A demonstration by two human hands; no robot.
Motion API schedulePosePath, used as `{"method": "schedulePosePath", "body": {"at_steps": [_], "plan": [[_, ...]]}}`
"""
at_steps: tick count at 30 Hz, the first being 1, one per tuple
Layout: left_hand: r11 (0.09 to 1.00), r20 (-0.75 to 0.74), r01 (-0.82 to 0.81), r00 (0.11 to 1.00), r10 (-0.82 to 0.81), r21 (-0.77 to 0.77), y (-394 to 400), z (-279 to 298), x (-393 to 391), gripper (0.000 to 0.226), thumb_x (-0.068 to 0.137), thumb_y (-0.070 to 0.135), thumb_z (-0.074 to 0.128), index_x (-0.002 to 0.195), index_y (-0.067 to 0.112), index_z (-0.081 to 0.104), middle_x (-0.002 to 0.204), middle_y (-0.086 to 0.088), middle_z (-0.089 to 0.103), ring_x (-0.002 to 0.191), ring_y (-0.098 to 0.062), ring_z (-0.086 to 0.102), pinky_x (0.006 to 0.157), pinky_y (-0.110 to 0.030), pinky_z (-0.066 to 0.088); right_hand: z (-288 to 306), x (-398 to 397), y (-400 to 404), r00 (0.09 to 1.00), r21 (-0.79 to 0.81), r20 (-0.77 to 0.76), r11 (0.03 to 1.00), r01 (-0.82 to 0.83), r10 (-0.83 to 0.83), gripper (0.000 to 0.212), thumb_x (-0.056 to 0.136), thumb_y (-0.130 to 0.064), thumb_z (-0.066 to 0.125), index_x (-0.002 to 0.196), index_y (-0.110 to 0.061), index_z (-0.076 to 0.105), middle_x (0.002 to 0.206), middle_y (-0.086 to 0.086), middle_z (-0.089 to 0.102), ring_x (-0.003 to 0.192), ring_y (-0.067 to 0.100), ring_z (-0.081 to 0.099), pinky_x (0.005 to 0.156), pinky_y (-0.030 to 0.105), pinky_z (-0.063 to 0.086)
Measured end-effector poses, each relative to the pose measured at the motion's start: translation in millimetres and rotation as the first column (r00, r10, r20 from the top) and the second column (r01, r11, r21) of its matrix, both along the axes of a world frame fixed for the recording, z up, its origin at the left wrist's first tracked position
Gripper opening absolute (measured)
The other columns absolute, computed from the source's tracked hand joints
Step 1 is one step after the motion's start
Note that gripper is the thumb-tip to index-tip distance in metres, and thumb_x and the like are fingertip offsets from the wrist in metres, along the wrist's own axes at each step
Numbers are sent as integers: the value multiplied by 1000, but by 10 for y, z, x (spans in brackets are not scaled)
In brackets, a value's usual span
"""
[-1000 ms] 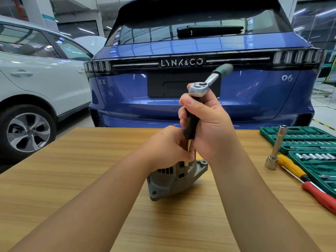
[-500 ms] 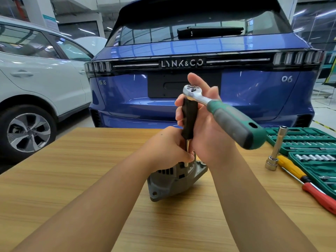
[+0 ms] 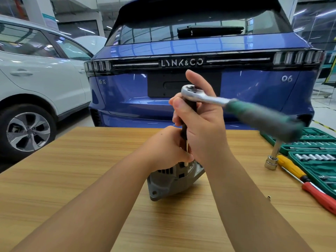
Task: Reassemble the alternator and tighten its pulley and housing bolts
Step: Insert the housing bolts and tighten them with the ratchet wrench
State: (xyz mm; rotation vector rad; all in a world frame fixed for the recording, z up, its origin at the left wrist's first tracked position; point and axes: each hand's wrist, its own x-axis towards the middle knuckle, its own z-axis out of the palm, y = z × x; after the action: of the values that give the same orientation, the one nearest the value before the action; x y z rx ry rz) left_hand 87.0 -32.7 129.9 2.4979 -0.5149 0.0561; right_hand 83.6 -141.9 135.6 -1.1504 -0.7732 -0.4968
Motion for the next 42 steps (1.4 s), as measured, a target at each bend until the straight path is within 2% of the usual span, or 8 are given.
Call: {"method": "schedulePosePath", "body": {"at_steps": [5, 8, 12, 16, 24, 35, 38, 42], "plan": [[1000, -21, -14, 1000, 14, -3, 60, 5, -65, 36, 92, 10, 69, 73, 31, 47, 73, 12, 53, 67, -2, 51, 56, -6, 43, 34, 39, -10, 976, 75, -134, 983, -165, 174, 46, 94, -1, 51, 120, -37, 66, 82, 7, 67, 65, 27, 48, 58, 27, 44], [1000, -11, 11, 1000, -11, 6, 50, 14, -58, 18, 93, 17, 70, 86, 26, 56, 88, 2, 64, 82, -11, 62, 68, -18, 49, 75, 57, -83, 896, 139, -216, 921, -364, 387, 34, 94, -24, 46, 125, -28, 61, 82, 7, 68, 65, 24, 47, 57, 26, 45], [999, -23, 27, 999, -28, -36, 5, 8, -38, 15, 87, 17, 77, 99, 16, 69, 95, -6, 74, 90, -23, 70, 87, -50, 58, 87, -17, -64, 939, 204, -266, 965, -167, 218, 30, 93, -28, 63, 121, -17, 57, 78, 4, 63, 58, 16, 52, 54, 23, 44], [999, -36, 41, 999, -41, 15, -21, -9, 1, 16, 88, 23, 77, 102, 24, 70, 94, 5, 75, 88, -16, 71, 87, -45, 61, 77, -42, -83, 963, 143, -261, 984, 103, -63, 19, 92, -23, 71, 103, -10, 63, 65, -5, 55, 55, 9, 46, 52, 19, 43], [999, -35, 32, 999, -31, 7, -20, -3, 32, 11, 89, 21, 76, 99, 23, 71, 92, 6, 74, 86, -12, 69, 77, -32, 57, 45, -16, -52, 994, 52, -3, 992, 112, -112, 39, 96, -8, 60, 125, -33, 55, 97, 8, 66, 73, 19, 55, 68, 26, 51], [1000, -37, -14, 999, 14, -11, 3, -22, 6, 9, 87, 22, 77, 90, 25, 70, 86, 3, 73, 79, -8, 66, 63, -22, 45, 112, 132, -211, 914, 62, -217, 939, -339, 344, 40, 88, -36, 55, 127, -28, 56, 84, 4, 70, 64, 21, 58, 60, 31, 46], [1000, -9, 5, 1000, -5, -3, -1, -29, 17, 10, 88, 24, 78, 91, 28, 70, 86, 6, 73, 80, -8, 67, 75, -31, 56, 54, 35, -153, 940, 139, -227, 964, -227, 254, 58, 78, -45, 79, 124, -18, 59, 81, 2, 62, 65, 17, 51, 61, 27, 46], [999, -61, 33, 998, -31, 31, -44, -33, 44, 11, 90, 27, 76, 99, 26, 70, 90, 6, 74, 85, -14, 70, 82, -39, 60, 90, 1, -139, 955, 164, -294, 982, 97, -45, 25, 86, -31, 77, 96, -12, 65, 64, -2, 45, 56, 19, 30, 50, 25, 34]]}}
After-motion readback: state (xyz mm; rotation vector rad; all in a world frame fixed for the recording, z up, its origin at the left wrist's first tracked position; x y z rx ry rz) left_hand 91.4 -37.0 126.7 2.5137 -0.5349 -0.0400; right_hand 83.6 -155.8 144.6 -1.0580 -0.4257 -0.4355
